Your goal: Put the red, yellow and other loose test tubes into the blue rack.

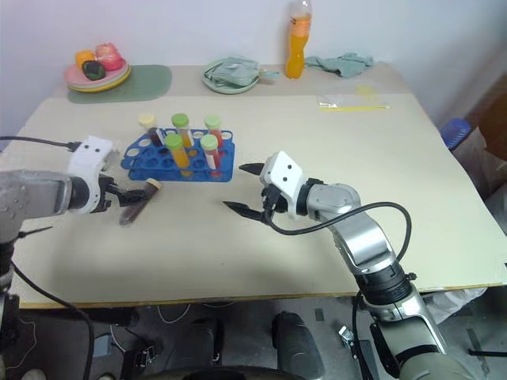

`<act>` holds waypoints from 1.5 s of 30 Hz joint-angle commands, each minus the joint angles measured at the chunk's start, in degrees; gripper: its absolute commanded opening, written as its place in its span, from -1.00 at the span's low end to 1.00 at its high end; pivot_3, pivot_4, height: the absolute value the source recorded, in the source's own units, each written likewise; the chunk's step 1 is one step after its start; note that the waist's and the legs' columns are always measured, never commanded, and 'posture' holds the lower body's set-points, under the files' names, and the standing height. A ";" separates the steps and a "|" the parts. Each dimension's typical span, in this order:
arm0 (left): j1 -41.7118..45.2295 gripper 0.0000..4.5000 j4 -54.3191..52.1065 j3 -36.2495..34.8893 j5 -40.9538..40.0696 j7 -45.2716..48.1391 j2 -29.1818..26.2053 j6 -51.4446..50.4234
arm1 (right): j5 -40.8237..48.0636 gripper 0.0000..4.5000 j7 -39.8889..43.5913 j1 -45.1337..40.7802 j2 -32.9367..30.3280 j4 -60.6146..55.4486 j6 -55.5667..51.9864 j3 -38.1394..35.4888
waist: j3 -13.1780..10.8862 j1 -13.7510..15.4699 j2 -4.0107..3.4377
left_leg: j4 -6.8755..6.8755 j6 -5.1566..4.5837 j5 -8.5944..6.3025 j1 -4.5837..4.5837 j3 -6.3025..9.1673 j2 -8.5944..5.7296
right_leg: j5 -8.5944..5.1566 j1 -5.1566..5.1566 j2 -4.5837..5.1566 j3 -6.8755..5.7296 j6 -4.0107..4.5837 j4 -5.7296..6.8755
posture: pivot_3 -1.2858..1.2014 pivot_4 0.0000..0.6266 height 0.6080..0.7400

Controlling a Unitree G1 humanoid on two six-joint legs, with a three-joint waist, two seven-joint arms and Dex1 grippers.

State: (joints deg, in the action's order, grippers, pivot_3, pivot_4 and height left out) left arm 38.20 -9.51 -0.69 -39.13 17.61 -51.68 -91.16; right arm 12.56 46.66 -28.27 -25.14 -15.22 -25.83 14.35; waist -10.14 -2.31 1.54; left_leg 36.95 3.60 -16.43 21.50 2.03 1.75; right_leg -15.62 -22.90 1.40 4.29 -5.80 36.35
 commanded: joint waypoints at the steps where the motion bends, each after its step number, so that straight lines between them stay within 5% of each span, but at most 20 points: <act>1: 3.90 0.98 4.39 5.46 3.47 0.96 -0.45 -1.28 | -0.03 0.92 -0.41 -0.35 0.48 -1.42 1.08 -0.16 | 0.00 -0.31 0.00 | 0.00 0.00 0.00 0.00 -0.02 0.00 | 0.00 -0.02 0.01 0.02 0.00 0.00 | 0.03 -0.52 1.00; 12: 14.41 0.98 24.88 22.58 14.03 14.03 -1.06 9.83 | -1.16 0.92 -1.84 1.72 0.48 -3.10 1.30 0.69 | 0.00 -0.06 0.01 | 0.06 0.00 0.00 0.06 -0.04 -0.04 | 0.00 -0.05 0.02 0.02 0.01 0.05 | 0.03 -0.52 1.00; 15: 16.01 0.62 28.40 24.65 16.59 16.77 -0.21 11.96 | -1.54 0.92 -2.12 1.65 0.67 -3.12 1.49 0.95 | 0.00 -0.10 0.00 | 0.06 0.00 0.00 0.06 -0.04 -0.04 | 0.00 -0.06 0.01 0.02 0.01 0.05 | 0.03 -0.52 1.00; 21: 15.92 -0.64 28.33 26.81 18.86 24.38 -2.44 14.69 | -1.76 0.92 -2.33 1.86 0.63 -3.52 1.34 0.97 | 0.00 -0.25 0.00 | 0.07 0.00 0.00 0.05 -0.04 -0.03 | 0.00 -0.06 0.00 0.03 0.00 0.09 | 0.03 -0.52 1.00; 25: 10.09 -0.66 20.08 24.68 17.24 33.15 -10.40 19.35 | -1.71 0.92 -2.58 2.20 0.38 -4.36 0.96 0.77 | 0.00 -0.67 0.00 | 0.04 0.00 0.00 0.11 -0.15 0.01 | 0.00 -0.25 -0.01 0.15 0.01 0.17 | 0.03 -0.52 1.00; 28: -4.54 -0.66 12.53 7.01 14.15 33.68 -12.95 34.94 | -1.64 0.92 -2.76 2.56 0.26 -4.81 0.74 0.31 | 0.00 -0.48 0.00 | 0.02 0.00 0.00 0.10 -0.21 0.03 | -0.04 -0.34 0.03 0.19 0.07 0.27 | 0.03 -0.52 1.00; 31: -13.71 -0.66 7.46 -10.65 13.58 25.14 -3.83 50.11 | -1.74 0.92 -2.96 2.65 0.52 -4.74 0.75 0.24 | 0.00 0.53 0.06 | 0.10 0.00 0.00 0.07 -0.22 0.07 | -0.11 -0.35 0.16 0.14 0.19 0.45 | 0.03 -0.52 1.00; 34: -14.69 -0.66 5.33 -19.59 14.80 12.49 7.90 58.64 | -1.65 0.92 -3.25 2.34 1.13 -4.52 0.63 0.36 | 0.03 1.98 0.18 | 0.36 -0.01 0.02 0.08 -0.13 0.05 | -0.19 -0.21 0.20 0.04 0.33 0.54 | 0.03 -0.52 1.00; 39: -14.33 -0.66 3.19 -18.65 25.73 -5.83 25.72 80.20 | -1.70 0.92 -3.01 0.89 2.66 -3.34 0.80 1.32 | 0.08 1.74 0.24 | 0.44 -0.02 0.02 0.00 -0.18 -0.03 | -0.07 -0.08 0.22 0.09 0.11 0.53 | 0.03 -0.52 1.00; 45: -12.70 -0.66 14.62 -12.40 34.58 -11.94 35.50 98.90 | -1.95 0.92 -2.95 -0.63 3.91 -2.56 0.80 2.13 | 0.09 1.47 0.23 | 0.35 -0.02 0.02 -0.04 -0.16 -0.03 | -0.05 -0.13 0.15 0.09 0.11 0.63 | 0.03 -0.52 1.00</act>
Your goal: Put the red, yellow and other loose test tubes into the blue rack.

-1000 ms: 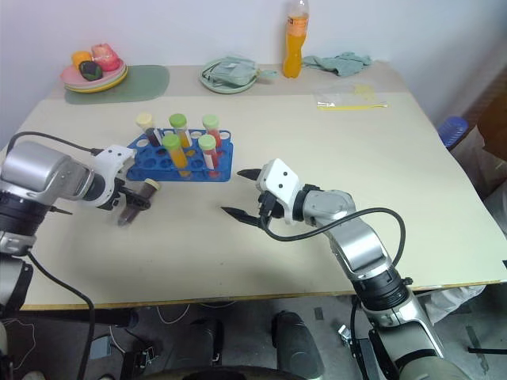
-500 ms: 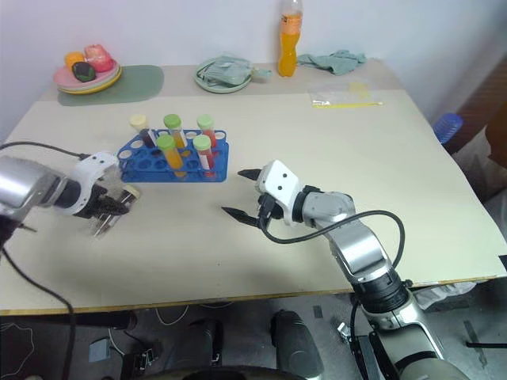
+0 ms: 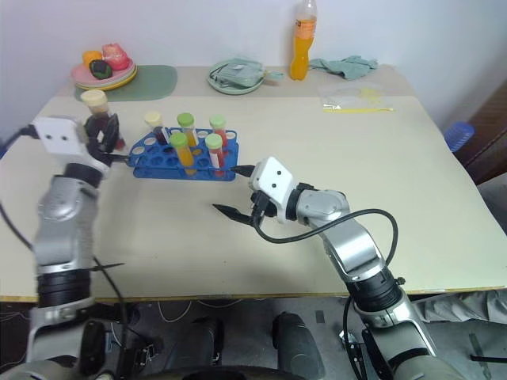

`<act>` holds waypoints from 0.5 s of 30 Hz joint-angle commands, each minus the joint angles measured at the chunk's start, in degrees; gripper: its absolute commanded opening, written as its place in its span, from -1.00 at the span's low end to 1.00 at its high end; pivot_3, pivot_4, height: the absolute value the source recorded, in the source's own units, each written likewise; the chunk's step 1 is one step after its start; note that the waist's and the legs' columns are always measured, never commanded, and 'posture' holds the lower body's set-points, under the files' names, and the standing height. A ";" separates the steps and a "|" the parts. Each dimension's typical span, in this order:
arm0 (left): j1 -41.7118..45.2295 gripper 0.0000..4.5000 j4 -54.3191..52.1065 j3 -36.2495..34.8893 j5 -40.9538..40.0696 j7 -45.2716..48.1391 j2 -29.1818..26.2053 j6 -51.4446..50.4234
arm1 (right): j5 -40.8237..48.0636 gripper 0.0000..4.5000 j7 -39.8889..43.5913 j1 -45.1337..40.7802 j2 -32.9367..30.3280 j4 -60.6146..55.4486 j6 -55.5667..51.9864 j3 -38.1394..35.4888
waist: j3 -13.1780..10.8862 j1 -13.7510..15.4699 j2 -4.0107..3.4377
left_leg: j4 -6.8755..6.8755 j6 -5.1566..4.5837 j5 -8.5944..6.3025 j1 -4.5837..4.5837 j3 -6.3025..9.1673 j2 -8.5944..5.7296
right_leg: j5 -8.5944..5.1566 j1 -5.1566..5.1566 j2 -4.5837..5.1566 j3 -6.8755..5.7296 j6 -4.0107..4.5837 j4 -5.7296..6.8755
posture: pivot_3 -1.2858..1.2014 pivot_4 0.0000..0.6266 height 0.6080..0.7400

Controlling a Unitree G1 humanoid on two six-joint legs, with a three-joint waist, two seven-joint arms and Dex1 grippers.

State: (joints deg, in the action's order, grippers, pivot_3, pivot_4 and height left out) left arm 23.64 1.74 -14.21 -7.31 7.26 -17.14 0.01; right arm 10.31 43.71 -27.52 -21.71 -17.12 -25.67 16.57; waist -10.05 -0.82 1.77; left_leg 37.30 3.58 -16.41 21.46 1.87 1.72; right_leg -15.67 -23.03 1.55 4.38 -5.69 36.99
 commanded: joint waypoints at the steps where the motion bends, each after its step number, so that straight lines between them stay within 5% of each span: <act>1: 2.31 -0.66 5.48 1.41 3.07 -1.80 1.50 9.52 | 0.27 0.92 -0.01 -1.45 0.51 -0.64 0.64 -0.14 | 0.00 -0.03 0.00 | 0.00 0.00 0.00 0.00 -0.01 0.00 | 0.00 -0.01 -0.01 0.00 0.00 0.01 | 0.03 -0.52 1.00; 15: 5.60 -0.66 22.08 2.27 1.12 1.79 2.73 17.99 | 0.16 0.92 -1.56 0.01 -0.09 -2.35 -0.12 -0.97 | 0.00 -0.09 0.00 | -0.02 0.00 0.00 0.01 0.01 0.00 | 0.00 -0.02 -0.04 -0.02 0.00 0.03 | 0.03 -0.52 1.00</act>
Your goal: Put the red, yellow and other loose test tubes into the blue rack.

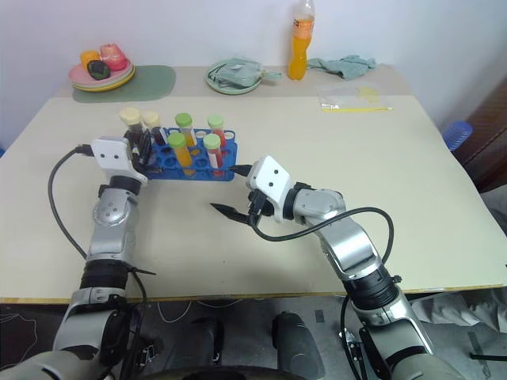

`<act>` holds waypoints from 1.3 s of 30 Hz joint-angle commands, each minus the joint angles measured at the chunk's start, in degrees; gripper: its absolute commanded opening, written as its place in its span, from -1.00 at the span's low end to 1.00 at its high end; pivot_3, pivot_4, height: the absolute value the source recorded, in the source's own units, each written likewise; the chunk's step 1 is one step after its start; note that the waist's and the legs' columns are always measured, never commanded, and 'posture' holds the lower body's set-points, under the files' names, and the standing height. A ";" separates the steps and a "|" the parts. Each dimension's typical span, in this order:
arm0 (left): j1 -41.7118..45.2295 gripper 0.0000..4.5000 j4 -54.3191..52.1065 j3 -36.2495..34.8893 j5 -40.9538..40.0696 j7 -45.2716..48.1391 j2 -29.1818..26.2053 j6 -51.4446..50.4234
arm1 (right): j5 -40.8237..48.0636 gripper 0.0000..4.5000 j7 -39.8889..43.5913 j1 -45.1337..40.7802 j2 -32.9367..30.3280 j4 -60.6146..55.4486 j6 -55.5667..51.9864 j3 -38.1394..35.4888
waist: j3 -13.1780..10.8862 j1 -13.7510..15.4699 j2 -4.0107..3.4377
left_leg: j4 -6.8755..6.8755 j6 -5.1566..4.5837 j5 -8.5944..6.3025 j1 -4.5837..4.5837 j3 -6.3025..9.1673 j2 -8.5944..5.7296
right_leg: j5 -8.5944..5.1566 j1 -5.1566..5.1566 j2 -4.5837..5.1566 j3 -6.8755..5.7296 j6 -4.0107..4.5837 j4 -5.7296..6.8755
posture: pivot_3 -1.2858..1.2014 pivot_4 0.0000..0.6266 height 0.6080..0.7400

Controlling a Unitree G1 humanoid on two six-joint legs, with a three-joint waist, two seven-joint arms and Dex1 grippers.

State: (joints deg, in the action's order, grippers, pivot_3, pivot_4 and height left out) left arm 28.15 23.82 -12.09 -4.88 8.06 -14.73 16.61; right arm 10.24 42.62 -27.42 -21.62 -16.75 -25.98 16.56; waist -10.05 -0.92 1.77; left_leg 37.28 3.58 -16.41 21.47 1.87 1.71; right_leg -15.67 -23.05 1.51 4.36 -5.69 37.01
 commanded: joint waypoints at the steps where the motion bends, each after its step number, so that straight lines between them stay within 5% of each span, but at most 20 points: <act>1: 1.05 -0.66 0.26 0.20 -1.42 1.21 0.46 1.58 | 0.25 0.92 -0.52 -0.08 -0.21 -2.70 0.20 -0.97 | 0.00 0.00 0.00 | 0.00 0.00 0.00 0.00 0.00 0.00 | 0.00 0.00 0.00 0.00 0.00 0.00 | 0.03 -0.52 1.00; 24: 3.56 -0.66 9.93 0.48 -0.83 0.85 1.41 8.56 | 0.73 0.92 -0.26 0.58 -1.31 -3.48 -0.08 -0.89 | 0.00 0.12 0.00 | 0.00 0.00 0.00 -0.01 0.01 -0.01 | 0.00 0.02 -0.01 -0.02 0.00 0.00 | 0.03 -0.52 1.00; 29: 0.89 0.34 4.51 -0.50 -3.89 2.26 1.55 6.01 | 1.18 0.92 0.04 1.00 -2.68 -3.90 -0.24 -2.28 | 0.00 0.08 0.00 | 0.00 0.00 0.00 -0.01 0.02 0.00 | 0.00 0.02 -0.01 -0.02 0.00 -0.01 | 0.03 -0.52 1.00; 33: -6.89 0.34 -9.44 -1.32 -8.14 5.90 -0.98 -1.03 | 3.50 0.92 0.50 1.05 -5.01 -3.90 -1.66 -7.12 | 0.00 -0.23 -0.01 | -0.06 0.00 0.00 -0.03 0.01 0.04 | 0.00 0.00 -0.02 0.00 0.00 0.01 | 0.03 -0.52 1.00; 39: -26.38 0.34 -33.30 -5.32 -18.83 16.54 -13.65 -20.89 | 9.88 0.92 4.01 5.69 -13.92 -1.61 -5.05 -20.34 | -0.01 -0.46 -0.03 | -0.16 0.00 0.00 -0.04 0.01 0.08 | -0.03 -0.01 0.01 0.02 0.04 0.00 | 0.03 -0.52 1.00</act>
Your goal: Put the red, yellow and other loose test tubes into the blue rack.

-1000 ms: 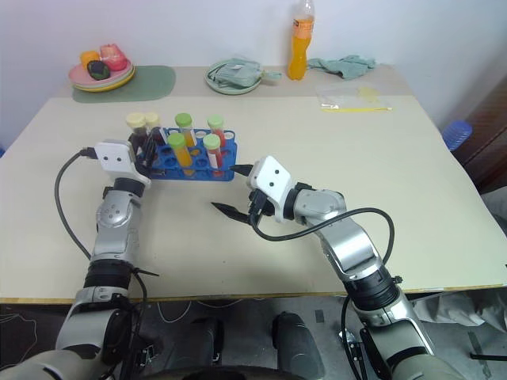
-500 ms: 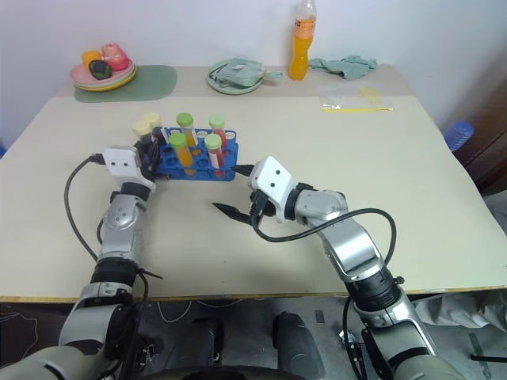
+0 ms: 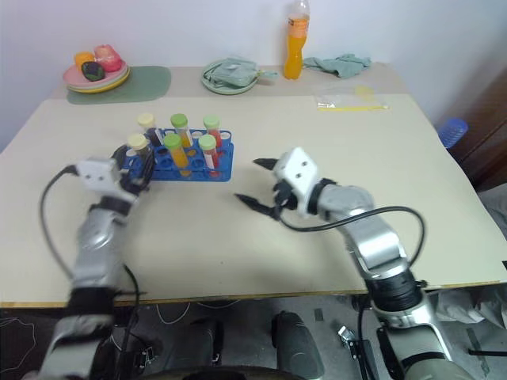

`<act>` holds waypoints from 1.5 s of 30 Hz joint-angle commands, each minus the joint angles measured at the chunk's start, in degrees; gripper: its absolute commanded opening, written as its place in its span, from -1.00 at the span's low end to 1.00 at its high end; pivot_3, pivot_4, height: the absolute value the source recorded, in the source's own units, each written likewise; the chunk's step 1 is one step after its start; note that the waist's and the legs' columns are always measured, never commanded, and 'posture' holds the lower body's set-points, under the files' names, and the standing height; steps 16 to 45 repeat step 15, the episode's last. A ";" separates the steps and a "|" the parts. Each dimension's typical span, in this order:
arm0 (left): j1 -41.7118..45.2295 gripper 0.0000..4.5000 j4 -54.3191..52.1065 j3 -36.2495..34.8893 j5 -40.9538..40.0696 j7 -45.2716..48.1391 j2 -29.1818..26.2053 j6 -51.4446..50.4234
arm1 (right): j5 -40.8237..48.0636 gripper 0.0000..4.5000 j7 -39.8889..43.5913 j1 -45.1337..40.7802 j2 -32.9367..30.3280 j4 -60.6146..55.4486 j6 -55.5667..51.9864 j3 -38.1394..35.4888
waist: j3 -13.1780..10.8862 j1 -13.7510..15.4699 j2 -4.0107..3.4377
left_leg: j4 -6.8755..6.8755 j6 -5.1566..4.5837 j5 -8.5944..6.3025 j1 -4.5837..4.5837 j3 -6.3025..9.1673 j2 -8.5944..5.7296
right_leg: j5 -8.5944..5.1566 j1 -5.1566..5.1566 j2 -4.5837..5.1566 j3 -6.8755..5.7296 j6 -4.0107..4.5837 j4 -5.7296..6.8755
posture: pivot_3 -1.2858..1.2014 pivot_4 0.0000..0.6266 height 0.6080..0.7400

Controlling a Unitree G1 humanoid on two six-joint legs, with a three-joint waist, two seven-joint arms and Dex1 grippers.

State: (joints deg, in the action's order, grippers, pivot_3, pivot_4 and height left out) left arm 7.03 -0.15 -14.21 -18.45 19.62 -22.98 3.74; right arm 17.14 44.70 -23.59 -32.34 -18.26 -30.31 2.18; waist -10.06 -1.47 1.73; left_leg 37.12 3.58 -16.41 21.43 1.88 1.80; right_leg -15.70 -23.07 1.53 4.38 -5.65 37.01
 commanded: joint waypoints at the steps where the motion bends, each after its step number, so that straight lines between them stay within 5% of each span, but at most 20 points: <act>1: -9.33 0.34 -11.16 -5.20 -6.23 8.33 -9.09 -9.89 | 3.75 0.92 2.40 3.16 -4.97 0.67 -1.47 -8.31 | -0.01 0.21 -0.01 | 0.00 0.00 0.00 -0.01 -0.01 0.01 | 0.00 0.01 -0.01 0.00 0.00 -0.02 | 0.03 -0.52 1.00; 7: -18.26 0.34 -13.39 -12.92 -9.09 15.05 -17.70 -14.46 | 5.43 0.92 6.27 7.99 -11.63 5.48 -0.48 -13.80 | -0.08 0.53 -0.12 | 0.04 -0.02 0.01 -0.06 -0.14 0.00 | -0.26 0.03 0.00 0.05 0.43 -0.10 | 0.03 -0.52 1.00; 45: -18.31 0.34 -13.69 -14.70 -8.62 14.43 -16.29 -16.18 | 4.32 0.92 5.98 8.35 -11.82 8.57 2.70 -12.90 | -0.08 0.21 -0.13 | 0.01 -0.04 0.02 -0.03 -0.20 0.02 | -0.26 -0.04 -0.06 0.12 0.40 -0.11 | 0.03 -0.52 1.00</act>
